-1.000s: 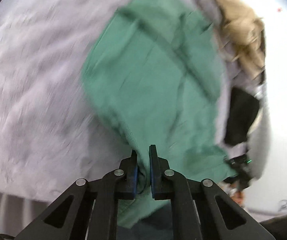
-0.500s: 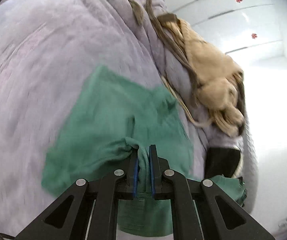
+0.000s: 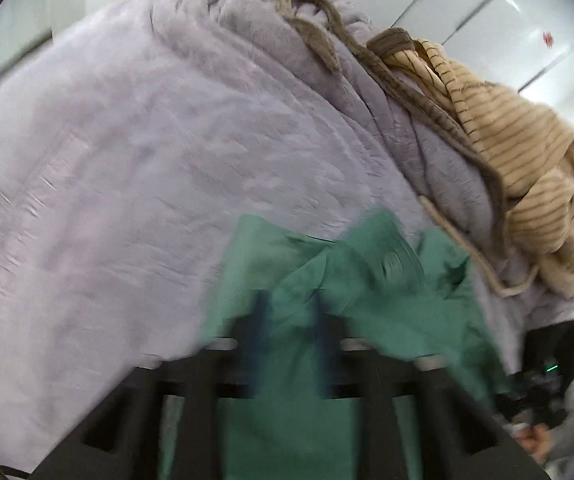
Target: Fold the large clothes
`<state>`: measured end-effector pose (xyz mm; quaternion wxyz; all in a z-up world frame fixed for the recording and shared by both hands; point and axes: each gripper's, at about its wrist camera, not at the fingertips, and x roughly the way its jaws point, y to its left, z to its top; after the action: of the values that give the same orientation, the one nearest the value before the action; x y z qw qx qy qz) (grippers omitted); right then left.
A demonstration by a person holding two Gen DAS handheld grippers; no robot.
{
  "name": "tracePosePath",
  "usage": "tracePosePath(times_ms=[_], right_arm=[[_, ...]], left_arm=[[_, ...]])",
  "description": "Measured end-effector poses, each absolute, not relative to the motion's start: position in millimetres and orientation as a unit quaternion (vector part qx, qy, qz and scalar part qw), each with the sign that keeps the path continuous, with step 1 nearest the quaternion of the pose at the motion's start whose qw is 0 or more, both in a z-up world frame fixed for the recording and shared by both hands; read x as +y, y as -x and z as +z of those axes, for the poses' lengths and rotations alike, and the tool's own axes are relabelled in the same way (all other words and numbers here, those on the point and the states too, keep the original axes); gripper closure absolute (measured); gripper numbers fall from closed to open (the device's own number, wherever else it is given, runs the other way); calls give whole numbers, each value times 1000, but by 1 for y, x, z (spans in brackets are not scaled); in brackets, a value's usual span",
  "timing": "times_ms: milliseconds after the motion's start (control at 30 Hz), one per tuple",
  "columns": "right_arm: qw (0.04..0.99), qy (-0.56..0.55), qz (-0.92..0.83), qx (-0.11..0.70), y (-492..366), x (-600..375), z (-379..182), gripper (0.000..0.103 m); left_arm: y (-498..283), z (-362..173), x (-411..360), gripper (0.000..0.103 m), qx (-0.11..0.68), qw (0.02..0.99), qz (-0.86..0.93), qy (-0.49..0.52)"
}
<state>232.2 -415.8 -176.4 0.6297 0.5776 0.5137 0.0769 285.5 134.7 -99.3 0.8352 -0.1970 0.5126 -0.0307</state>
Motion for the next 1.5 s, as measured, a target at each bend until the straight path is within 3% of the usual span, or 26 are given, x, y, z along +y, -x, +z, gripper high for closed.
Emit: tracePosePath(times_ms=[33,67,100,133,167,400,567,600,633,667,700,733,933,1067,1167,1233,1267,1300,1333,1367,1500], right_arm=[[634,-568,82,518,-237,-415,-169,75],[639,-562,84,519,-244,-414,-165,70],[651,-548,87,517,-248,-413,-154,57],[665,-533,88,516,-249,-412,-144,36],[684,-513,90,511,-250,-412,-132,29],[788,-283,2,548,-242,-411,-89,27],[768,-269,-31,580,-250,-415,-127,28],[766,-266,-33,585,-252,-414,-134,34],[762,-251,-38,596,-254,-410,-140,61],[761,-232,-44,605,-252,-409,-143,78],[766,-215,-49,604,-248,-406,-140,91],[776,-200,-53,596,-247,-400,-134,94],[818,-163,-9,551,-243,-388,-93,95],[795,-196,-29,574,-254,-398,-131,94],[781,-198,-49,590,-261,-390,-163,84],[784,-198,-59,585,-256,-390,-163,69],[783,-200,-62,585,-254,-391,-161,64],[781,-200,-67,588,-250,-393,-158,47],[780,-201,-74,588,-246,-396,-155,39],[783,-204,-82,582,-237,-400,-146,39],[797,-224,-80,556,-198,-400,-110,39]], left_arm=[[-282,-93,135,10,502,845,-18,181],[-276,-82,134,7,473,867,-12,157],[-273,-76,132,7,464,874,-20,142],[-274,-71,127,7,464,877,-34,119],[-278,-70,121,7,469,877,-43,95],[-323,-111,80,7,528,844,-81,43],[-343,-139,51,8,543,835,-81,26],[-343,-139,47,21,536,840,-79,20],[-344,-138,41,32,531,844,-79,10],[-346,-139,36,53,533,843,-77,-3],[-347,-140,32,83,536,841,-78,-17],[-348,-139,31,88,537,839,-78,-24],[-318,-93,61,88,479,873,-88,17],[-328,-111,68,87,500,863,-74,6],[-334,-135,60,86,515,856,-49,-12],[-331,-142,59,79,514,857,-31,-18],[-328,-142,61,65,509,860,-18,-24],[-325,-140,64,41,508,861,-7,-28],[-322,-137,68,31,508,861,3,-29],[-315,-130,76,26,503,864,3,-27],[-283,-104,106,26,513,858,-22,-1]])
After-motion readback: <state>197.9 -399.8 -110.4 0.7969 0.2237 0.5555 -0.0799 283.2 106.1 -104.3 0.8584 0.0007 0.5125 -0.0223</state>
